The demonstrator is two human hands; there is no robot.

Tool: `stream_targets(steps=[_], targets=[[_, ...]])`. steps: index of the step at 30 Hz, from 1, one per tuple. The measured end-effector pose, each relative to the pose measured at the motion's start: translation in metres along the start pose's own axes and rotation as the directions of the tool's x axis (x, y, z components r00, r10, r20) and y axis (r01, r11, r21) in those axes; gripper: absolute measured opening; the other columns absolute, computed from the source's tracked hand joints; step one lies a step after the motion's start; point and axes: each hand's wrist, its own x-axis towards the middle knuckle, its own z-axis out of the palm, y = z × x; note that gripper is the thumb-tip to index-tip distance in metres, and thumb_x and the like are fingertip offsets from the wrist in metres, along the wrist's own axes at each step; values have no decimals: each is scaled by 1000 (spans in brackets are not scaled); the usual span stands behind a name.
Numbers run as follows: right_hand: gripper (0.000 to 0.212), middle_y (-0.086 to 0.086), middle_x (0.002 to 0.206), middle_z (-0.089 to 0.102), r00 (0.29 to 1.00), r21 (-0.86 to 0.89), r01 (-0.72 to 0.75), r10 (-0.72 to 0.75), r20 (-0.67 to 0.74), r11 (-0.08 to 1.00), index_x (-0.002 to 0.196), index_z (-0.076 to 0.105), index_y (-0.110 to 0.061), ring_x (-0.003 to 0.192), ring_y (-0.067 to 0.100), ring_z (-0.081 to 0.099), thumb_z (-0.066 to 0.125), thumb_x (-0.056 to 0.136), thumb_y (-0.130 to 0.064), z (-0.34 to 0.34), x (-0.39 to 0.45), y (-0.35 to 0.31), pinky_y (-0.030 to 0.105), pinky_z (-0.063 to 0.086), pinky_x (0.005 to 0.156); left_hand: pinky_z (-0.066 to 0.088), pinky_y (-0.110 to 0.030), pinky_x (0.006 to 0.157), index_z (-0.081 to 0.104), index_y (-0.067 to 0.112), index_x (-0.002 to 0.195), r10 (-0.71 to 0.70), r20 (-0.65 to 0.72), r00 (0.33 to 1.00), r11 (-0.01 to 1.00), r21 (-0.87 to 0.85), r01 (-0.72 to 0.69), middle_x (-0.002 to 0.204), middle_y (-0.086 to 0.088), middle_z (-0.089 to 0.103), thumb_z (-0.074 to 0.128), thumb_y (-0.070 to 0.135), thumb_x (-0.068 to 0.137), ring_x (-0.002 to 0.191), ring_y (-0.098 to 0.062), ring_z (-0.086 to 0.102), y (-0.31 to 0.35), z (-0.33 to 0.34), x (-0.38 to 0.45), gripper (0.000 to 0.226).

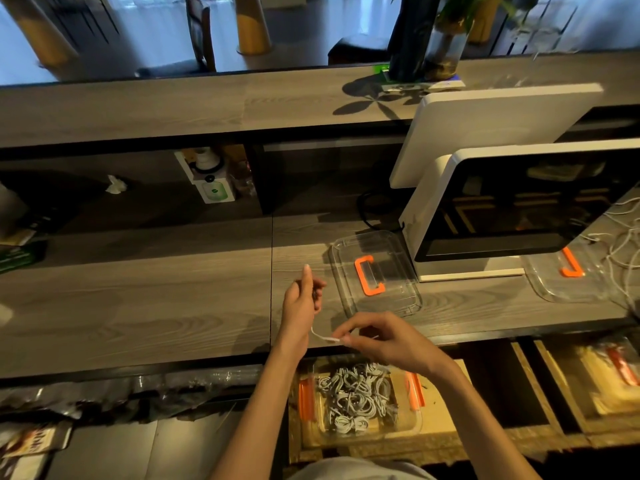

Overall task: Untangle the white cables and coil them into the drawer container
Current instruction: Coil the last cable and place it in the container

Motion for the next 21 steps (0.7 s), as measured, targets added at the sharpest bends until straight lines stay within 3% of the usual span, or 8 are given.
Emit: stream_targets(steps=[3, 6, 8, 11, 14, 18, 21], targets=[[18, 1, 95, 73, 993, 81, 27, -17, -115, 996, 113, 77, -20, 74, 8, 61, 67, 98, -24, -1, 7, -5, 22, 46, 67, 46, -24, 64, 68, 12, 91, -91, 147, 985, 987, 143, 70, 79, -2, 62, 33, 53, 105, 70, -13, 56, 1, 2, -5, 56], [17, -9, 99, 76, 953, 23, 46, -37, -302, 999, 110, 79, -20, 94, 5, 69, 69, 96, -24, -5, 17, -5, 23, 53, 83, 45, -23, 59, 71, 9, 101, -190, 325, 927, 981, 111, 162, 81, -4, 68, 37, 52, 105, 69, -13, 59, 4, 0, -13, 55], [15, -14, 98, 76, 913, -88, 51, -82, -399, 995, 106, 80, -25, 96, 5, 70, 71, 94, -28, -10, 21, -3, 25, 53, 85, 41, -20, 54, 68, 6, 107, -212, 447, 869, 977, 79, 198, 83, -7, 68, 36, 54, 105, 65, -12, 58, 7, -2, -18, 58], [13, -16, 95, 75, 893, -128, 78, -127, -431, 989, 101, 80, -26, 93, 5, 70, 73, 91, -31, -13, 24, -4, 22, 53, 82, 39, -18, 53, 64, 3, 101, -194, 593, 782, 980, 87, 177, 84, -9, 64, 30, 57, 106, 64, -11, 54, 11, -5, -25, 64], [21, -11, 95, 77, 895, -83, 114, -138, -423, 990, 98, 80, -24, 92, 10, 72, 74, 86, -40, -18, 24, -7, 31, 58, 84, 39, -17, 57, 65, 2, 103, -144, 664, 734, 989, 122, 83, 81, -3, 61, 43, 44, 105, 65, -9, 49, 12, -10, -28, 48], [24, -5, 88, 74, 910, -162, 90, -148, -389, 983, 96, 77, -28, 83, 15, 70, 73, 87, -50, -29, 25, -3, 36, 58, 75, 45, -19, 63, 72, 6, 111, -69, 600, 797, 994, 105, 7, 84, -7, 64, 39, 37, 108, 68, -12, 51, 12, -17, -24, 46], [23, -3, 81, 69, 925, -233, 48, -131, -358, 971, 96, 73, -37, 71, 16, 64, 61, 94, -58, -37, 27, 6, 42, 54, 65, 48, -18, 65, 71, 10, 120, 11, 442, 897, 997, 62, -42, 93, -13, 70, 35, 36, 109, 70, -11, 55, 15, -20, -21, 45]])
